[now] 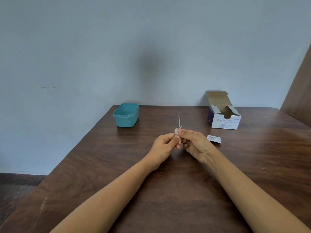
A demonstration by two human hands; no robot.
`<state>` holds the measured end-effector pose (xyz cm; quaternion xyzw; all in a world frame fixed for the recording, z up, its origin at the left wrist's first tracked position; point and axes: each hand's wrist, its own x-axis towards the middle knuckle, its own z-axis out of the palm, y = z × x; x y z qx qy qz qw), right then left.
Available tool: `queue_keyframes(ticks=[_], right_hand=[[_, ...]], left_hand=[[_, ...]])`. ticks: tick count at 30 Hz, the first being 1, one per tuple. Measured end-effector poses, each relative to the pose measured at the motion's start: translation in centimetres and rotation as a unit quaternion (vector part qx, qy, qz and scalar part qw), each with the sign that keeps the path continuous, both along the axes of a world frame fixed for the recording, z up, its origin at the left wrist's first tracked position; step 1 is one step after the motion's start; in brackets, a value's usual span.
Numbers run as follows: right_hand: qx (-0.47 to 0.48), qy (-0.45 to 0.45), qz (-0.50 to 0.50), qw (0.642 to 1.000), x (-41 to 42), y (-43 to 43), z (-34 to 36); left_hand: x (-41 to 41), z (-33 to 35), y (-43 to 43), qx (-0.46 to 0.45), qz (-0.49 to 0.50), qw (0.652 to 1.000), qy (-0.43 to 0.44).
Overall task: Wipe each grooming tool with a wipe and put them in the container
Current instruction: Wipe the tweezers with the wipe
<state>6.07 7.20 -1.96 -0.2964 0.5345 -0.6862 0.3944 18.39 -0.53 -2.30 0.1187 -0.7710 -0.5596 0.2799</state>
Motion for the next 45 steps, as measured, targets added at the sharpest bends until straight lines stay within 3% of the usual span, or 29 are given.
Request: queue_keyframes(ticks=[7,14,20,26,29,36,45], right_hand=[[-0.07,-0.107,-0.017,0.992,0.5,-0.6,-0.1],[-0.002,0.005,-0.052,0.999,0.6,0.2,0.3],[0.016,0.036,-0.053,0.998,0.8,0.3,0.4],[0.031,0.056,-0.05,0.997,1.3,0.1,0.7],[0.033,0.019,-0.055,0.998,1.3,0.2,1.2],[0.052,0.052,-0.024,0.997,1.6,0.4,1.3],[0.093,0.119,0.02,0.988,1.6,0.5,1.3]], left_hand=[[0.0,0.4,0.3,0.016,-0.03,0.999,-0.003],[0.0,-0.2,0.1,-0.009,0.034,0.999,-0.014],[0.1,-0.5,0.2,-0.079,0.108,0.991,-0.007],[0.0,-0.4,0.3,-0.068,0.116,0.991,-0.01],[0.0,0.0,0.2,-0.024,0.124,0.992,-0.008],[0.5,1.4,-0.9,0.231,0.078,0.969,0.019],[0.8,1.4,-1.3,0.23,0.021,0.973,0.022]])
